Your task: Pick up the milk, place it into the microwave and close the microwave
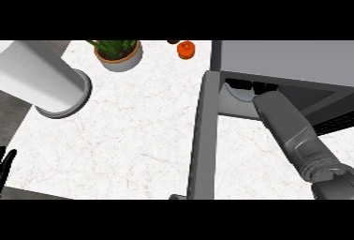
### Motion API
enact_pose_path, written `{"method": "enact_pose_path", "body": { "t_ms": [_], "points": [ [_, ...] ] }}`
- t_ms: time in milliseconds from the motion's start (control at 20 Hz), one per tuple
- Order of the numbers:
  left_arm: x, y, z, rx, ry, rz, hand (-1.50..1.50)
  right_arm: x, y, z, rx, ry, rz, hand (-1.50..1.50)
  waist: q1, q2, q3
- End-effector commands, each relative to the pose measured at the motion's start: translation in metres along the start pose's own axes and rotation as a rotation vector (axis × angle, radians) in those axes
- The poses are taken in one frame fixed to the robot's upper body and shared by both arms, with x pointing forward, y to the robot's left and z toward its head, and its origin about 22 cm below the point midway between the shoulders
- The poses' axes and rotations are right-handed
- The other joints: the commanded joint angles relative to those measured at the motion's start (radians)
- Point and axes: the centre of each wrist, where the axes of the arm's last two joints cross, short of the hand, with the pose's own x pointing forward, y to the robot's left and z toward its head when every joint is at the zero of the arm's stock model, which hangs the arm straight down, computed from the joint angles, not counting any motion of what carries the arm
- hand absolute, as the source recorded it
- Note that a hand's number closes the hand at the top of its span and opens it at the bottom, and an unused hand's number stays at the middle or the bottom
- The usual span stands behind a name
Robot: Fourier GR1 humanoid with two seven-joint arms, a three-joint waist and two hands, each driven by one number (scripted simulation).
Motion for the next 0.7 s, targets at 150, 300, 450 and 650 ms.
{"method": "enact_pose_path", "body": {
  "t_ms": [150, 300, 450, 650],
  "points": [
    [0.0, 0.003, -0.003, 0.004, 0.001, -0.007, -1.5, 0.011, 0.01, 0.003, 0.036, -0.013, -0.009, -1.5, -0.012, -0.01, -0.001],
    [0.0, 0.0, -0.004, -0.002, -0.025, 0.006, -1.5, 0.008, 0.012, 0.009, 0.037, -0.028, -0.004, -1.5, -0.015, -0.009, 0.0],
    [0.001, 0.005, 0.005, -0.01, 0.009, 0.007, -1.5, 0.006, 0.012, 0.01, 0.046, -0.024, 0.0, -1.5, -0.012, -0.012, -0.001],
    [-0.003, -0.002, -0.001, 0.013, -0.016, -0.005, -1.5, 0.009, 0.014, 0.01, 0.071, -0.03, -0.056, -1.5, -0.036, -0.019, -0.001]
  ]
}}
